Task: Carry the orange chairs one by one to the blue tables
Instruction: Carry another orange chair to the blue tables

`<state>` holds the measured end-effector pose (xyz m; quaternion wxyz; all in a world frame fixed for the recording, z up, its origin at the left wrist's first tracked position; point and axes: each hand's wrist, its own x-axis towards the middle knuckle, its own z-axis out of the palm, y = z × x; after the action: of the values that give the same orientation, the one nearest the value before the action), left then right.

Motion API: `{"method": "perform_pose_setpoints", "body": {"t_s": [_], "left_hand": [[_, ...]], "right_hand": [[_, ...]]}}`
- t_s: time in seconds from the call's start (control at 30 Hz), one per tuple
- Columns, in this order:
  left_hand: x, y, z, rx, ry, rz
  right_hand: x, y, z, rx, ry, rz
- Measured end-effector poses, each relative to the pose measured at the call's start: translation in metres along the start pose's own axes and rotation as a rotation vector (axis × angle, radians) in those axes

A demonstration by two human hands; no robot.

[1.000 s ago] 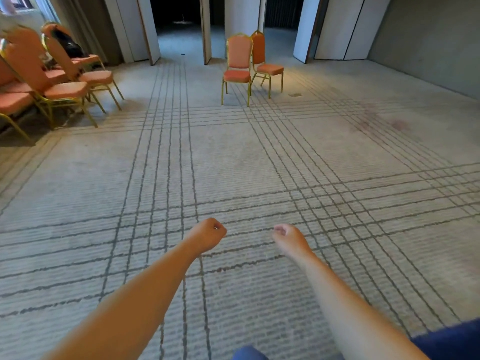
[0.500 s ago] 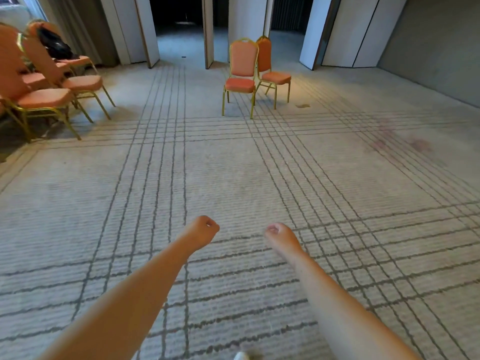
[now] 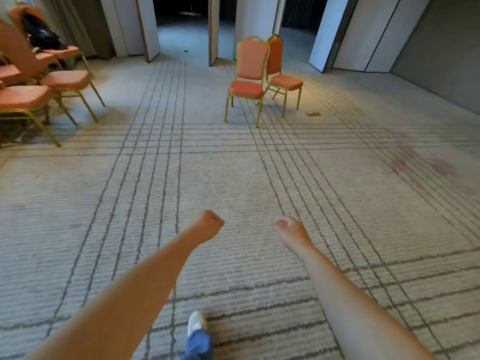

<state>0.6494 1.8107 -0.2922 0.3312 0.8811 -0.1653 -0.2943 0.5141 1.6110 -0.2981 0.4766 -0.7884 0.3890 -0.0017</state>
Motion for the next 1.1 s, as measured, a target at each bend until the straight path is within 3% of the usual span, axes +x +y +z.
{"method": "perform_pose_setpoints", "body": {"t_s": [0.27, 0.57, 0.83, 1.1], "left_hand": [[0.189, 0.051, -0.087, 0.065, -0.048, 0.024], [0.39, 0.105, -0.131, 0.077, -0.079, 0.037], [0.588, 0.193, -0.168, 0.057, -0.013, -0.016], [0.74, 0.255, -0.182, 0.124, -0.028, -0.043]], "right_hand": [[0.168, -0.096, 0.001, 0.036, 0.094, 0.05], [0.365, -0.169, -0.01, 0.059, 0.078, 0.065], [0.574, -0.243, -0.072, 0.055, 0.078, 0.051], [0.727, -0.292, -0.121, 0.028, 0.076, 0.044]]}}
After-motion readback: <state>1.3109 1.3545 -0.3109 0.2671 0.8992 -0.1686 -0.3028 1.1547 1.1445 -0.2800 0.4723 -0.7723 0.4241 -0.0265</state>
